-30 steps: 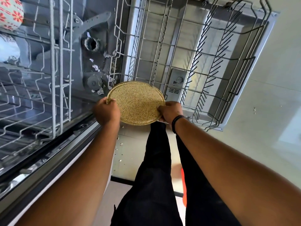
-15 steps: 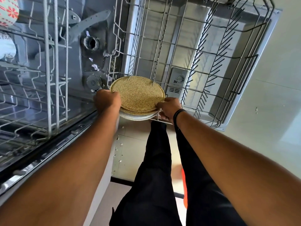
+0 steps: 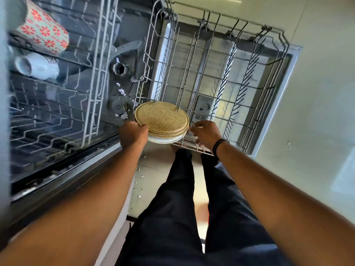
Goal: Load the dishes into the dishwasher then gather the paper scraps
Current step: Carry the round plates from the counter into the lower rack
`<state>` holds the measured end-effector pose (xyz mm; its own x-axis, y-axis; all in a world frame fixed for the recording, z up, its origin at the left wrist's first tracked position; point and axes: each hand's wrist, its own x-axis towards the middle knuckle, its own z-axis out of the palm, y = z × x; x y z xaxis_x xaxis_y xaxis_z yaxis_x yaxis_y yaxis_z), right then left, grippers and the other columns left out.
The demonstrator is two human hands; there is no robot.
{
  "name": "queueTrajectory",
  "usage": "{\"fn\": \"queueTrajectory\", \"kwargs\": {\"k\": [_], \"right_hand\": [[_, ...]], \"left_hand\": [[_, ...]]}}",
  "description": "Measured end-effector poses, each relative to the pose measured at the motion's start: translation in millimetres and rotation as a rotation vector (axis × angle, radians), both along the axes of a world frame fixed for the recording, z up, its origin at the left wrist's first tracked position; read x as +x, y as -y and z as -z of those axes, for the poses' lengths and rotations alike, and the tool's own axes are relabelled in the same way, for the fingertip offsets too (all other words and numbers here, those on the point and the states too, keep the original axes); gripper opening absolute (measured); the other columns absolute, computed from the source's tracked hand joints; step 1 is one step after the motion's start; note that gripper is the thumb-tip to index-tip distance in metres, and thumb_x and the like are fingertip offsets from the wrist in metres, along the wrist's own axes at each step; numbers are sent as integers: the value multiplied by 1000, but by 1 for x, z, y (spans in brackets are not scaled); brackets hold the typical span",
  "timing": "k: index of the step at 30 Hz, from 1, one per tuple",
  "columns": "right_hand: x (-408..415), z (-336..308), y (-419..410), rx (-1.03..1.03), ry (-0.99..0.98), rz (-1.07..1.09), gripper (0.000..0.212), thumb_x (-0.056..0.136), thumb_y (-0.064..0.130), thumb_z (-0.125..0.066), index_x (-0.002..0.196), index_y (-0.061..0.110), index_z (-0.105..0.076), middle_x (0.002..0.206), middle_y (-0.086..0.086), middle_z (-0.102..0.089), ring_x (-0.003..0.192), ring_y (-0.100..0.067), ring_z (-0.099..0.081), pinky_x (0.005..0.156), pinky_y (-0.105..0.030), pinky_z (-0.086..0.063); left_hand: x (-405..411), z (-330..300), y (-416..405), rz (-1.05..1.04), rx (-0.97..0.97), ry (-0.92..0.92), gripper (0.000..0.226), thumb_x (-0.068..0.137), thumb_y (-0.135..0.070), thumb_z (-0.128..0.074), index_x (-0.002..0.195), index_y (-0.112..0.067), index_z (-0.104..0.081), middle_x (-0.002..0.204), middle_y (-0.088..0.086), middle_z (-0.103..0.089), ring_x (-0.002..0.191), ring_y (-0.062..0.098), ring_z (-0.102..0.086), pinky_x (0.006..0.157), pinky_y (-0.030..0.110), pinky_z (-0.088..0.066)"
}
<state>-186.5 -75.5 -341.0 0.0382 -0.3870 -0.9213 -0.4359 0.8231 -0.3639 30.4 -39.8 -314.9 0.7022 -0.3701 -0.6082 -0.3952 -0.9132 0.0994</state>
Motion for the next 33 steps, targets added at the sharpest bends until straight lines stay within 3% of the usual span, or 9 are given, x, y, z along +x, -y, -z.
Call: {"fn": "queueTrajectory", "kwargs": {"k": [4, 7, 11, 17, 19, 23, 27, 29, 33], "right_hand": [[-24, -73, 2, -17, 4, 75, 10, 91, 17, -68, 82, 21, -64, 77, -5, -65, 53, -19, -57, 46, -24, -42], [-40, -130, 4, -32, 39, 76, 3, 94, 12, -64, 93, 10, -66, 74, -7, -62, 48, -18, -53, 39, -20, -39], [-45, -196, 14, -93, 98, 99, 10, 96, 13, -59, 98, 8, -68, 76, -9, -61, 53, -21, -52, 44, -22, -38], [10, -267, 23, -186, 209, 9, 11, 98, 14, -58, 100, 7, -66, 73, -7, -62, 48, -19, -50, 42, -23, -39], [40, -293, 20, -251, 261, -95, 10, 97, 14, -59, 96, 8, -67, 73, -7, -62, 50, -19, -50, 46, -26, -41], [96, -344, 1, -423, 369, -293, 12, 95, 18, -62, 87, 11, -69, 74, -7, -65, 57, -20, -55, 53, -29, -45], [147, -390, -27, -495, 477, -363, 14, 96, 13, -62, 99, 0, -68, 70, -7, -65, 49, -18, -52, 47, -26, -44], [176, -409, -46, -532, 504, -377, 14, 96, 12, -62, 101, 1, -68, 68, -6, -65, 44, -17, -51, 45, -26, -41], [238, -435, -89, -573, 548, -448, 14, 94, 9, -61, 100, -2, -69, 66, -7, -62, 41, -14, -50, 40, -21, -38]], "left_hand": [[-26, -67, -7, 95, -42, -180, 26, 87, -30, -75, 97, -6, -73, 92, 11, -74, 82, 29, -69, 75, 37, -56], [-46, -118, -18, 143, -90, -311, 29, 87, -31, -77, 107, -10, -73, 97, 3, -72, 84, 21, -66, 65, 22, -47], [-62, -182, -36, 115, -206, -388, 32, 87, -30, -77, 111, -9, -72, 102, 4, -73, 96, 21, -68, 76, 27, -46], [-66, -278, -55, -68, -496, -347, 28, 89, -19, -76, 115, -11, -71, 105, 3, -72, 98, 16, -67, 87, 28, -50], [-59, -302, -64, -157, -602, -315, 22, 90, -16, -74, 112, -14, -71, 103, -1, -72, 93, 11, -68, 83, 23, -54], [-38, -336, -90, -305, -811, -151, 15, 91, -15, -72, 102, -24, -70, 91, -9, -72, 77, -6, -66, 65, 4, -44], [-7, -361, -129, -480, -965, -45, 17, 92, -14, -71, 103, -28, -71, 90, -8, -71, 75, -6, -65, 64, 8, -48], [17, -369, -158, -551, -1033, -24, 17, 92, -13, -72, 102, -27, -72, 88, -3, -73, 76, 3, -69, 76, 22, -56], [74, -376, -236, -691, -1089, 134, 17, 91, -14, -72, 103, -27, -73, 82, -1, -73, 77, 20, -71, 79, 39, -59]]}}
